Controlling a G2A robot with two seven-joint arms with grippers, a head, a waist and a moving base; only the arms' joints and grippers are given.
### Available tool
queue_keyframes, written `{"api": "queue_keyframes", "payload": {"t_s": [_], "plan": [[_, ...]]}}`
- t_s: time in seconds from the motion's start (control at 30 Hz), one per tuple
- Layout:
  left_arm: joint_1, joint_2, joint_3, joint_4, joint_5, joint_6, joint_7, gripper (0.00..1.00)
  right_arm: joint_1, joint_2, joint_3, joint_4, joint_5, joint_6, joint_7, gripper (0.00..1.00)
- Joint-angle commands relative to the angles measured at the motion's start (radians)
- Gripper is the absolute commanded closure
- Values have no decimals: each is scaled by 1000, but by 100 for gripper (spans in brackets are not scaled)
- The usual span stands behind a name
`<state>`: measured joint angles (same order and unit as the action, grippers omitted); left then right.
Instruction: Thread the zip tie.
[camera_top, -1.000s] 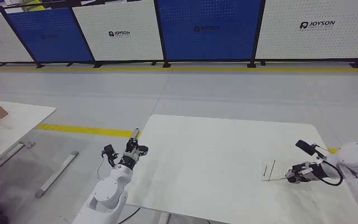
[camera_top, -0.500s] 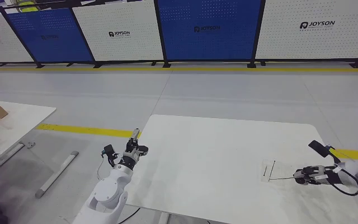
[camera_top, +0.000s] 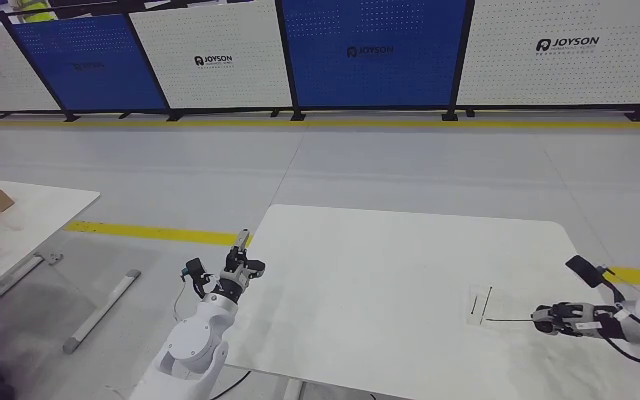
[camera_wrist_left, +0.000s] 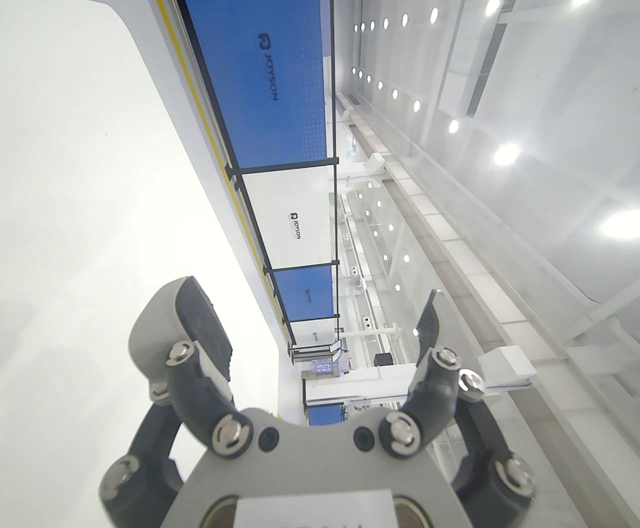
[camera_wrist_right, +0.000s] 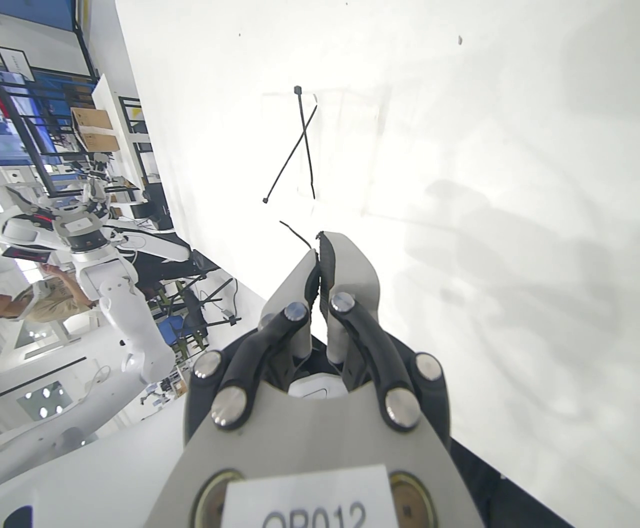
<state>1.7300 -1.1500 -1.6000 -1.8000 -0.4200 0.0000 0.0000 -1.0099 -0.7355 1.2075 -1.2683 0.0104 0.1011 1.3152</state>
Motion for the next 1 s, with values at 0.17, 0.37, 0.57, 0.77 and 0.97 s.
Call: {"api": "queue_keyframes", "payload": {"t_s": [0.17, 0.37, 0.57, 0.77, 0.97], "plan": [[0, 0, 0, 0, 0, 0, 0, 0, -10, -1, 6, -27, 7, -34, -38, 100], [0, 0, 0, 0, 0, 0, 0, 0, -55, 12, 83, -181, 47, -175, -83, 100], [0, 0, 0, 0, 0, 0, 0, 0, -41, 2, 17, -310, 7, -201, -61, 100], [0, 0, 0, 0, 0, 0, 0, 0, -8, -6, -17, -288, 13, -199, -39, 100], [0, 0, 0, 0, 0, 0, 0, 0, -8, -6, -17, -288, 13, -199, -39, 100]]}}
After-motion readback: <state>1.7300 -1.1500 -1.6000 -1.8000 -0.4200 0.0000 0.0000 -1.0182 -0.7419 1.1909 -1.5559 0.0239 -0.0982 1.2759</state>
